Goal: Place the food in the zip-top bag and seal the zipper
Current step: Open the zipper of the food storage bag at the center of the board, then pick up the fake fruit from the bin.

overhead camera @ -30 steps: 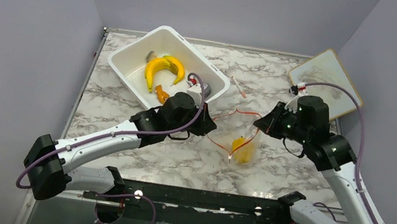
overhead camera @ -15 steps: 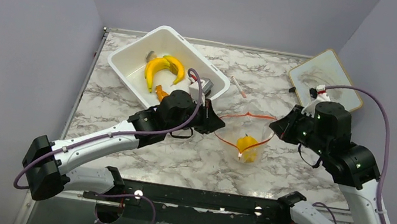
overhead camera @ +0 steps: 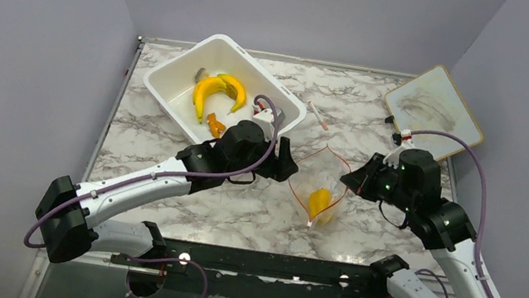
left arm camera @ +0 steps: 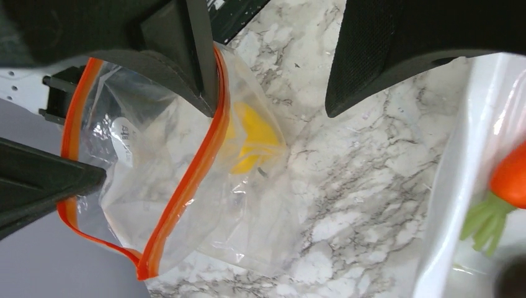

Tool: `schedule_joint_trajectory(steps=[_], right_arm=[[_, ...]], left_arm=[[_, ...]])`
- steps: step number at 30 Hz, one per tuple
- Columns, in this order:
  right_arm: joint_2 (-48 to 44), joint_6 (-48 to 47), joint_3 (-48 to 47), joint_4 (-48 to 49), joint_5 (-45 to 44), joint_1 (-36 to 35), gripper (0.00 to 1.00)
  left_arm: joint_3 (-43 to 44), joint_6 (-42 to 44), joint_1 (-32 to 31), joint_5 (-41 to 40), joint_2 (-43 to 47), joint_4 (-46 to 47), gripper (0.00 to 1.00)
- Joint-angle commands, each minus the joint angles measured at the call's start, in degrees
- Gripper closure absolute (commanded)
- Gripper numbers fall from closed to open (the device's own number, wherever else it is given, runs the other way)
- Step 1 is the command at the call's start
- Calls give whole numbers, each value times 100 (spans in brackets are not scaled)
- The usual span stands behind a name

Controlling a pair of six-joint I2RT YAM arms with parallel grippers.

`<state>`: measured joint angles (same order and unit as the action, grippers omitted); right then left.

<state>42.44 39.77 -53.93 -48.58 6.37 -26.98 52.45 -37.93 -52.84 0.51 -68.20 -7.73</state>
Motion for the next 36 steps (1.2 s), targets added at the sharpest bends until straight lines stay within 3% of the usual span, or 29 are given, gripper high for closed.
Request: schedule_joint_trajectory(steps=[1, 7, 13, 15, 22, 36], right_arm=[[-125, -25, 17, 636, 274, 18, 99], [-50, -258, 49, 813, 297, 18, 99], [-8, -413, 93, 983, 431, 18, 99], [9, -448, 102, 1039, 479, 18, 99], [61, -479, 91, 1192, 781, 18, 99], [73, -405, -11, 1125, 770, 18, 99]], left_arm=[[627, 648, 51, -898, -55, -684, 33], [1101, 1074, 188, -1786, -257, -1044, 17], [1510, 1310, 766, -1922, -601, -1233, 15], [1599, 1380, 1076, -1767, -735, -1212, 17], [1812, 1847, 2058, -1775, -1333, -1017, 42], [2341, 2536, 3095, -1101, -3049, -148, 49]])
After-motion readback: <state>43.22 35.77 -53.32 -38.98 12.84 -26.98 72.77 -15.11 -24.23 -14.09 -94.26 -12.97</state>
